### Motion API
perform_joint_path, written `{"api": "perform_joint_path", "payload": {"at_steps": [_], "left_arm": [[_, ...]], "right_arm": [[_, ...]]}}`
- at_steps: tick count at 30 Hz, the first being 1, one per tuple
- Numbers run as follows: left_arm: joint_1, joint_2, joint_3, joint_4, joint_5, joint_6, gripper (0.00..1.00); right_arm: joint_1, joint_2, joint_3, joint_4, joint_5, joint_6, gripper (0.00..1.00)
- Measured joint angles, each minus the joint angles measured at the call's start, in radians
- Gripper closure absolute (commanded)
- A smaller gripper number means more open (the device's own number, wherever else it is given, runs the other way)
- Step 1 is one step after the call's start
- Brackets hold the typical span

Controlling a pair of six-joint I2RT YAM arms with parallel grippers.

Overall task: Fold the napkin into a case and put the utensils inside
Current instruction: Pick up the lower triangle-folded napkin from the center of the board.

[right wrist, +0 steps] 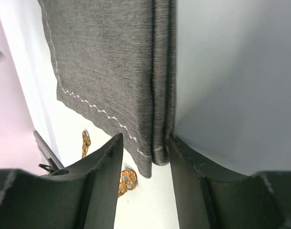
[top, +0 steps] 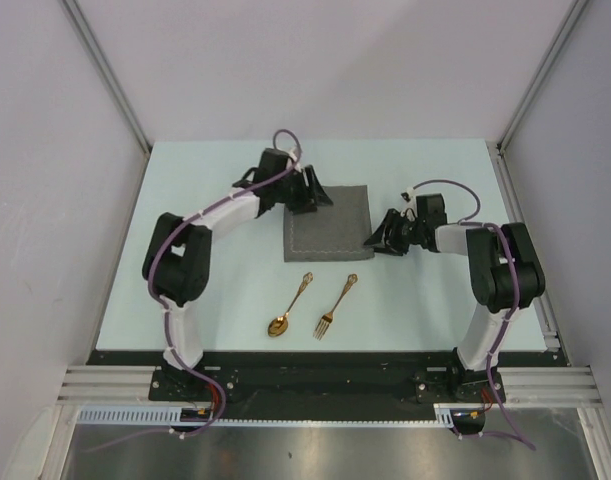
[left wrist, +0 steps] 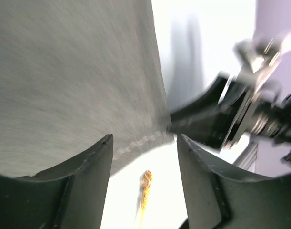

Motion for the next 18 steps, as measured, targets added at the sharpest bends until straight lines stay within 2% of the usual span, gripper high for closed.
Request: {"api": "perform_joint_path", "payload": {"at_steps": [3, 4, 5, 7, 8, 12, 14, 18], "left_arm": [[0.083, -0.019, 0.0, 0.027, 0.012, 0.004, 0.32], [0.108, -0.018, 0.0, 0.032, 0.014, 0.007, 0.31], [0.133, -0.014, 0.0, 0.031, 0.015, 0.01, 0.31], [0.161, -0.006, 0.0, 0.043, 0.015, 0.026, 0.32], [0.172, -0.001, 0.001, 0.052, 0.015, 0.035, 0.32], [0.204, 0.065, 0.061, 0.059, 0.023, 0.08, 0.32], [0.214, 0.125, 0.143, 0.037, 0.025, 0.108, 0.32], [0.223, 0.219, 0.285, -0.015, 0.018, 0.161, 0.32]], "right_arm": [[0.024, 0.0, 0.02, -0.029, 0.035, -0.021, 0.62], [0.029, 0.0, 0.03, -0.048, 0.054, -0.032, 0.77], [0.034, 0.0, 0.041, -0.072, 0.082, -0.044, 0.85], [0.035, 0.002, 0.056, -0.105, 0.125, -0.068, 0.95], [0.032, 0.005, 0.06, -0.121, 0.145, -0.076, 0.97], [0.0, 0.008, 0.076, -0.155, 0.171, -0.094, 0.99], [-0.018, 0.008, 0.087, -0.175, 0.185, -0.113, 0.86], [-0.037, 0.008, 0.12, -0.22, 0.215, -0.144, 0.77]]}}
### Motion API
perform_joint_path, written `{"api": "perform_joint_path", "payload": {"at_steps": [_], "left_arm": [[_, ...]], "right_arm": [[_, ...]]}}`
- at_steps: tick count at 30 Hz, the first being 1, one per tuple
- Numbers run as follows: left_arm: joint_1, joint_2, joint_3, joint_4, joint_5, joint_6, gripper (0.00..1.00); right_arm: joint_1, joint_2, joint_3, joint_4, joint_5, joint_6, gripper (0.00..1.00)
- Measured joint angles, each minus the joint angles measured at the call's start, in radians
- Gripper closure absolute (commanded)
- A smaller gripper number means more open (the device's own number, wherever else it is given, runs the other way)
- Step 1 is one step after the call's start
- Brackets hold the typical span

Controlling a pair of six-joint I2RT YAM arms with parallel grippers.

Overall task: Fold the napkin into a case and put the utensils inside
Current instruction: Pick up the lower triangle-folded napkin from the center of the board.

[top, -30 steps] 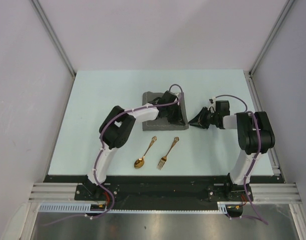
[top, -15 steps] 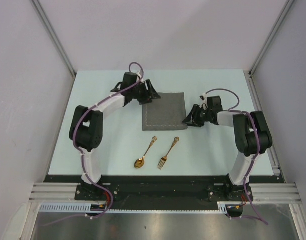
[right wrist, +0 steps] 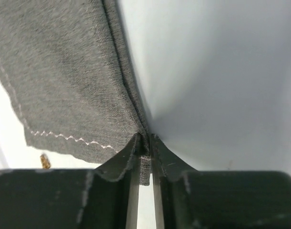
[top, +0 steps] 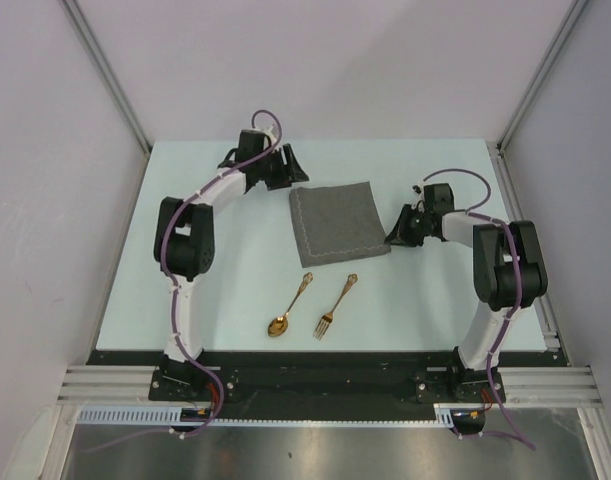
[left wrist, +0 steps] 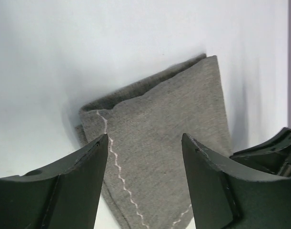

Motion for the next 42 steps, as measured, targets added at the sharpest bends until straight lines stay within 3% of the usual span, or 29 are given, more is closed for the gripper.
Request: {"api": "perform_joint_path", "payload": {"at_steps": [4, 8, 17, 22, 29, 35, 37, 39, 42], "left_arm": [[0.006, 0.035, 0.048, -0.05, -0.001, 0.047, 0.32], [0.013, 0.119, 0.169, -0.132, 0.022, 0.105, 0.31], [0.056, 0.187, 0.175, -0.145, 0.097, 0.111, 0.31], [0.064, 0.195, 0.173, -0.146, 0.101, 0.109, 0.36], [0.064, 0.195, 0.14, -0.116, 0.126, 0.072, 0.47], [0.07, 0.196, 0.121, -0.108, 0.153, 0.034, 0.53], [0.073, 0.196, 0.112, -0.1, 0.158, 0.022, 0.52], [0.078, 0.196, 0.103, -0.09, 0.17, 0.011, 0.43], [0.086, 0.196, 0.092, -0.064, 0.201, -0.015, 0.43]], "right_arm": [[0.0, 0.003, 0.058, -0.075, 0.068, -0.033, 0.58], [0.016, 0.003, 0.14, -0.156, 0.18, -0.064, 0.49], [0.148, 0.002, 0.213, -0.201, 0.258, -0.086, 0.46], [0.211, 0.001, 0.215, -0.208, 0.312, -0.108, 0.33], [0.467, 0.017, 0.352, -0.253, 0.449, -0.126, 0.3], [0.64, 0.153, 0.547, -0.264, 0.536, -0.126, 0.28], [0.676, 0.195, 0.567, -0.272, 0.557, -0.126, 0.27], [0.698, 0.236, 0.582, -0.29, 0.574, -0.124, 0.26], [0.709, 0.286, 0.596, -0.309, 0.585, -0.124, 0.26]]}}
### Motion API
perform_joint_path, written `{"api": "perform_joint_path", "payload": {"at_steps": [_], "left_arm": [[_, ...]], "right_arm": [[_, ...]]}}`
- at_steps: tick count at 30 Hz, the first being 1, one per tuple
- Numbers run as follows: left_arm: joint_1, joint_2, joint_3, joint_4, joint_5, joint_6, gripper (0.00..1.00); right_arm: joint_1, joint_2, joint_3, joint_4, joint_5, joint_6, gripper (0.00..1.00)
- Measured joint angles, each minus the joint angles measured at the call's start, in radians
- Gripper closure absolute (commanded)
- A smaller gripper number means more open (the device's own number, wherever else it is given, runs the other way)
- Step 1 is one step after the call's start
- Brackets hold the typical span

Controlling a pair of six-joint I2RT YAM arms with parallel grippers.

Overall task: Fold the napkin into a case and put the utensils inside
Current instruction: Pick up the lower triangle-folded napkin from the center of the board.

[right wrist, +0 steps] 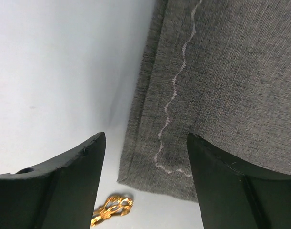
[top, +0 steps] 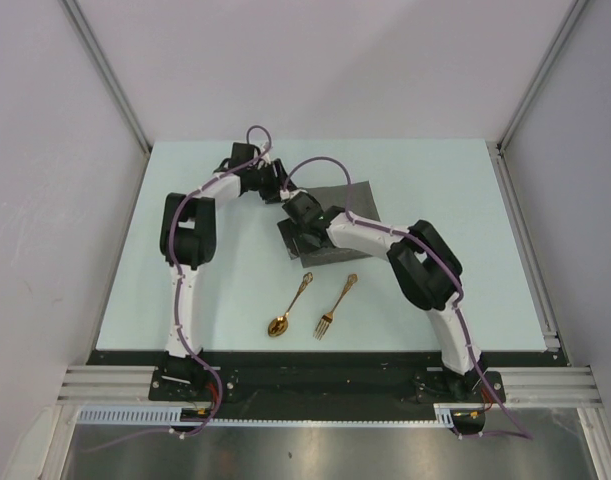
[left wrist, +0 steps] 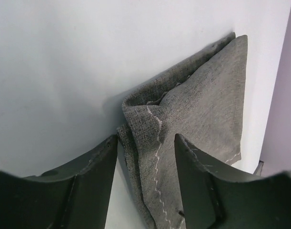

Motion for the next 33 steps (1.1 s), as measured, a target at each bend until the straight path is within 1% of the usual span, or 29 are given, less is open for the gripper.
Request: {"api": "perform_joint_path", "payload": {"at_steps": [4, 6, 7, 8, 10, 12, 13, 14, 15, 16, 17, 19, 20, 21, 22, 25, 27, 30, 33], "left_arm": [[0.004, 0.0, -0.013, 0.026, 0.013, -0.023, 0.51], [0.005, 0.0, -0.021, 0.037, 0.013, -0.034, 0.55], [0.005, 0.0, -0.025, 0.041, 0.013, -0.039, 0.6], [0.005, 0.0, -0.028, 0.044, 0.014, -0.043, 0.62], [0.006, 0.0, -0.035, 0.048, 0.011, -0.051, 0.68], [0.006, 0.0, -0.045, 0.057, 0.013, -0.061, 0.71], [0.007, 0.0, -0.049, 0.062, 0.014, -0.069, 0.75], [0.007, 0.0, -0.053, 0.068, 0.015, -0.075, 0.77], [0.008, 0.0, -0.059, 0.077, 0.017, -0.085, 0.78], [0.008, 0.0, -0.063, 0.083, 0.019, -0.095, 0.81], [0.009, 0.0, -0.069, 0.095, 0.025, -0.105, 0.84], [0.01, 0.0, -0.074, 0.105, 0.031, -0.12, 0.93], [0.01, 0.0, -0.074, 0.108, 0.033, -0.126, 0.96], [0.011, 0.0, -0.075, 0.111, 0.035, -0.132, 0.99], [0.011, 0.0, -0.076, 0.116, 0.04, -0.14, 1.0], [0.012, 0.0, -0.086, 0.139, 0.043, -0.176, 1.0], [0.011, -0.006, -0.119, 0.186, 0.037, -0.217, 1.0], [0.011, -0.05, -0.233, 0.286, 0.004, -0.305, 1.0], [0.007, -0.092, -0.307, 0.328, -0.019, -0.371, 1.0]], "right_arm": [[0.004, 0.044, 0.033, -0.021, 0.035, -0.002, 0.27], [0.008, 0.062, 0.061, -0.021, 0.055, -0.002, 0.32], [0.01, 0.076, 0.076, -0.023, 0.067, -0.002, 0.34], [0.012, 0.085, 0.082, -0.025, 0.071, 0.0, 0.37], [0.016, 0.093, 0.098, -0.034, 0.09, -0.001, 0.39], [0.023, 0.096, 0.101, -0.04, 0.115, 0.003, 0.48], [0.027, 0.097, 0.103, -0.042, 0.127, 0.002, 0.52], [0.031, 0.099, 0.105, -0.045, 0.137, 0.003, 0.58], [0.038, 0.104, 0.113, -0.051, 0.148, 0.006, 0.61], [0.043, 0.11, 0.122, -0.056, 0.157, 0.005, 0.64], [0.049, 0.115, 0.13, -0.061, 0.167, 0.008, 0.72], [0.056, 0.123, 0.142, -0.067, 0.181, 0.01, 0.81], [0.059, 0.124, 0.143, -0.068, 0.189, 0.006, 0.92], [0.061, 0.124, 0.144, -0.068, 0.194, 0.002, 0.97], [0.061, 0.124, 0.144, -0.069, 0.199, -0.003, 1.0], [0.058, 0.124, 0.147, -0.071, 0.183, -0.002, 1.0], [0.044, 0.117, 0.142, -0.065, 0.15, 0.001, 1.0], [0.01, 0.057, 0.054, -0.005, 0.037, 0.022, 1.0], [-0.051, -0.042, -0.085, 0.09, -0.126, 0.071, 1.0]]}}
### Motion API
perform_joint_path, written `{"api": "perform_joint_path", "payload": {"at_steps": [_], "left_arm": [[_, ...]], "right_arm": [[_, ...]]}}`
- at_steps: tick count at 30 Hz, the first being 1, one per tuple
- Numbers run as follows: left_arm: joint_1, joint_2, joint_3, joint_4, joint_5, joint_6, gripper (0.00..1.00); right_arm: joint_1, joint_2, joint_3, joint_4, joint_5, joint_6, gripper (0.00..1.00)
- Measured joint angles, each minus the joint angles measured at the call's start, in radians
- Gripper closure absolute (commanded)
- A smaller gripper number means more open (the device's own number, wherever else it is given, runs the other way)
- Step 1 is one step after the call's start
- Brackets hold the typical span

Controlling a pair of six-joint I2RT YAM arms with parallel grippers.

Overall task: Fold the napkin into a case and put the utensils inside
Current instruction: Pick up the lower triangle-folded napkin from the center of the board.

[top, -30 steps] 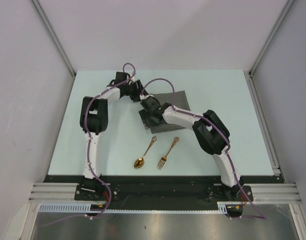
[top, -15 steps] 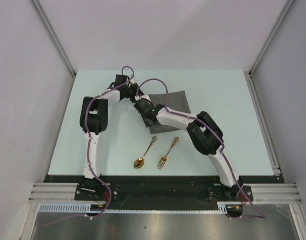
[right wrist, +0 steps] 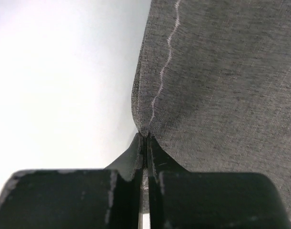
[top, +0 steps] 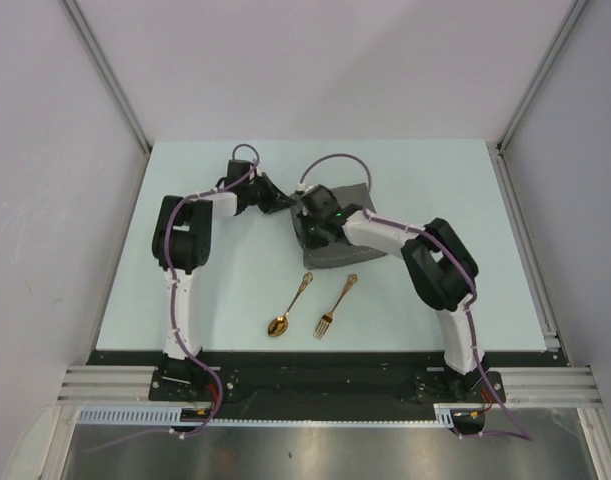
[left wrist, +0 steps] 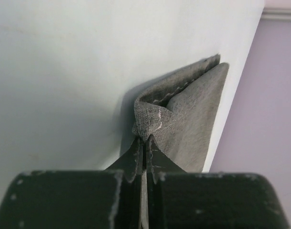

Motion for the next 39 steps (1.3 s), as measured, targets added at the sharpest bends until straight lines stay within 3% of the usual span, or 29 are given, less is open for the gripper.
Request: {"api": "perform_joint_path", "payload": {"at_steps": [7, 18, 26, 39], "left_arm": [[-0.037, -0.043, -0.019, 0.075, -0.058, -0.098, 1.0], [-0.153, -0.052, 0.092, -0.061, -0.217, -0.104, 1.0], [-0.197, -0.076, 0.135, -0.19, -0.397, -0.115, 1.0], [-0.216, -0.127, 0.157, -0.241, -0.445, -0.082, 1.0]], "right_arm": [[-0.174, -0.094, -0.214, 0.255, -0.353, 0.146, 1.0], [-0.32, -0.145, -0.46, 0.588, -0.634, 0.328, 1.0], [-0.409, -0.166, -0.5, 0.622, -0.738, 0.333, 1.0], [-0.438, -0.162, -0.48, 0.587, -0.798, 0.286, 1.0]]}}
